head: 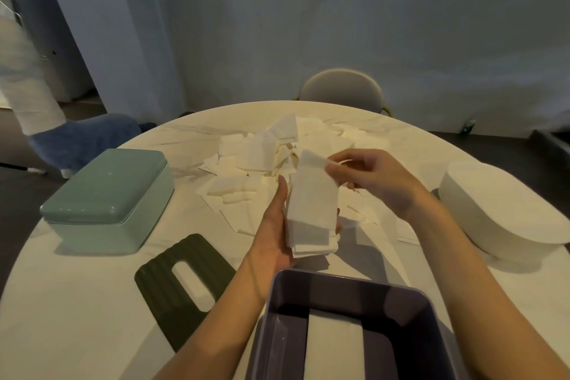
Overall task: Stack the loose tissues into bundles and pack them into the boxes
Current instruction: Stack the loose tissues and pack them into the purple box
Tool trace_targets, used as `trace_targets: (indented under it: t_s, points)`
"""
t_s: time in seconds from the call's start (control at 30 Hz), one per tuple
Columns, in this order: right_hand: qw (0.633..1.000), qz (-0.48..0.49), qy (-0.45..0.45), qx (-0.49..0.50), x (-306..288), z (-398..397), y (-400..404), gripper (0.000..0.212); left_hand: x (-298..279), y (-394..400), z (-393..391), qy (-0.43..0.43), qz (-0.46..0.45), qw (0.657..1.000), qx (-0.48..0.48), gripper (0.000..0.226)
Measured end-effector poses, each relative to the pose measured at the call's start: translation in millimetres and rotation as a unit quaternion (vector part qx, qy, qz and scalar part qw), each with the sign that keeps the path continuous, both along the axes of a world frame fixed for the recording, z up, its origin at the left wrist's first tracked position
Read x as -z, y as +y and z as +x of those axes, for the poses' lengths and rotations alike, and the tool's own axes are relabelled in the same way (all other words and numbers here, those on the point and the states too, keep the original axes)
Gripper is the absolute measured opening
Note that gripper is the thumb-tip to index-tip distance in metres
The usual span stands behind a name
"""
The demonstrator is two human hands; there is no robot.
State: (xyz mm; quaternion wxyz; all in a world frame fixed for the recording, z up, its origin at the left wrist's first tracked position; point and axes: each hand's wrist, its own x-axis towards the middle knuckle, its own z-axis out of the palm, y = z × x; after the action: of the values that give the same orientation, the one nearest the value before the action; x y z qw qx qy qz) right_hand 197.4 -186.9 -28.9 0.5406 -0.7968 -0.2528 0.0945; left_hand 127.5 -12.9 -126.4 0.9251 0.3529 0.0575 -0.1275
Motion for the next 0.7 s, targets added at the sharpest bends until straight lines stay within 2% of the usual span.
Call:
trace_targets:
  t_s: [0.07, 0.17, 0.27, 0.37, 0.5, 0.6, 0.7]
  points:
    - [0.994, -0.086, -0.062, 0.011, 10.2, 0.1, 7.0, 0.016, 2.9, -0.5, 0.5, 0.006, 0.002, 1.0, -0.001, 0.076]
    - [0.987, -0.131, -0.097, 0.015, 19.9, 2.7, 10.8, 0.036, -0.5, -3.2, 0.6, 0.012, 0.037, 0.999, -0.009, 0.065]
    - [0.983, -0.118, -0.141, 0.015, 22.2, 3.5, 9.7, 0.026, 0.1, -2.6, 1.7, 0.031, 0.08, 0.996, -0.006, 0.064]
    - [0.981, -0.111, -0.158, 0.005, 21.7, 3.7, 8.4, 0.016, 2.1, -0.9, 3.6, 0.031, 0.049, 0.998, 0.001, 0.068]
    - [0.98, -0.146, -0.132, -0.011, 23.7, 4.9, 9.0, 0.039, 3.9, -1.0, 8.8, 0.024, 0.058, 0.998, 0.025, 0.07]
    - [0.978, -0.145, -0.146, -0.018, 25.9, 3.9, 11.0, 0.032, 2.7, -2.5, 8.4, 0.026, 0.111, 0.993, 0.012, 0.07]
    - [0.979, -0.12, -0.163, -0.023, 27.8, 3.9, 11.5, 0.032, 6.5, -3.0, 10.0, 0.03, 0.115, 0.993, 0.001, 0.068]
